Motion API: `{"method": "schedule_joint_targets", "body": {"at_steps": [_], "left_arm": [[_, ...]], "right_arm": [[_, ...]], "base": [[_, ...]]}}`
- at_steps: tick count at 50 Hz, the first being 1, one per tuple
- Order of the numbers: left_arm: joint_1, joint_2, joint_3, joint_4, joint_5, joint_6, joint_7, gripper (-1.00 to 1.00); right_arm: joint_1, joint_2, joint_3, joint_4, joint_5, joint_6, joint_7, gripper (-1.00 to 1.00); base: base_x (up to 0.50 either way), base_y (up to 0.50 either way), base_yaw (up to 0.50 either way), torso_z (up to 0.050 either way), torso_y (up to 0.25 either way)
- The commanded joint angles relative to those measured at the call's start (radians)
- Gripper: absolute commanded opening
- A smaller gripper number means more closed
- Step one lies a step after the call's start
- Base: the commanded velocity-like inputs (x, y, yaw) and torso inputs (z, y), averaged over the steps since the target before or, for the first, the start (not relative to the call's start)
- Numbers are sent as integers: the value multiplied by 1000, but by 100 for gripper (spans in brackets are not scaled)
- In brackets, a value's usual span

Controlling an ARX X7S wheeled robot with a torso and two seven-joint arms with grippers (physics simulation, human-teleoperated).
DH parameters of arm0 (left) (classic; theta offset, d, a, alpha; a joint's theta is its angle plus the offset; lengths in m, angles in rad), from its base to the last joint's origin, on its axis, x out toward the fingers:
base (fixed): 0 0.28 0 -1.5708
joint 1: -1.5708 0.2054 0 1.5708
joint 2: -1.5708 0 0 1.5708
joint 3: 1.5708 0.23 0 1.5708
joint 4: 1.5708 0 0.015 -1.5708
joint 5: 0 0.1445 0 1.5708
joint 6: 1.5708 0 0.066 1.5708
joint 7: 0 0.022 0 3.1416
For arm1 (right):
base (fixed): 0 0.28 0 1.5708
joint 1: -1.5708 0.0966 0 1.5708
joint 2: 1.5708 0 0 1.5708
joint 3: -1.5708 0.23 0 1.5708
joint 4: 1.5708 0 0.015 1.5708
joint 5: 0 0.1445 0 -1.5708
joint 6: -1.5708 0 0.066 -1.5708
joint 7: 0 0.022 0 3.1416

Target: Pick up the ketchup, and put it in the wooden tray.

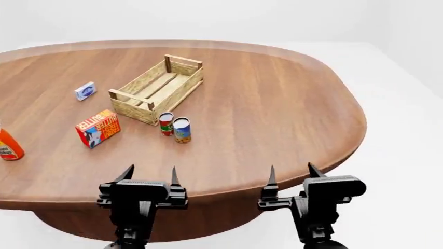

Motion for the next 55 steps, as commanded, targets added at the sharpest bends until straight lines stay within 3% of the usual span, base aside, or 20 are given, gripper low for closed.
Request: {"method": "schedule_joint_targets", "body": {"at_steps": [1, 20, 55], "left_arm": [[-132, -28, 6, 48, -13, -167, -11, 100], [-294, -61, -50, 38, -44, -210, -24, 100], [-341, -112, -58, 113, -10, -361, -102, 100]], "right_arm": [[111, 43, -18, -65, 31, 165, -34, 100], [335, 101, -15, -58, 110, 344, -117, 100], [510, 117, -70, 137, 149, 271, -263, 100]], "base": [[0, -500, 0, 0, 0], [6, -67, 20, 0, 0], [171, 19, 493, 0, 0]]}}
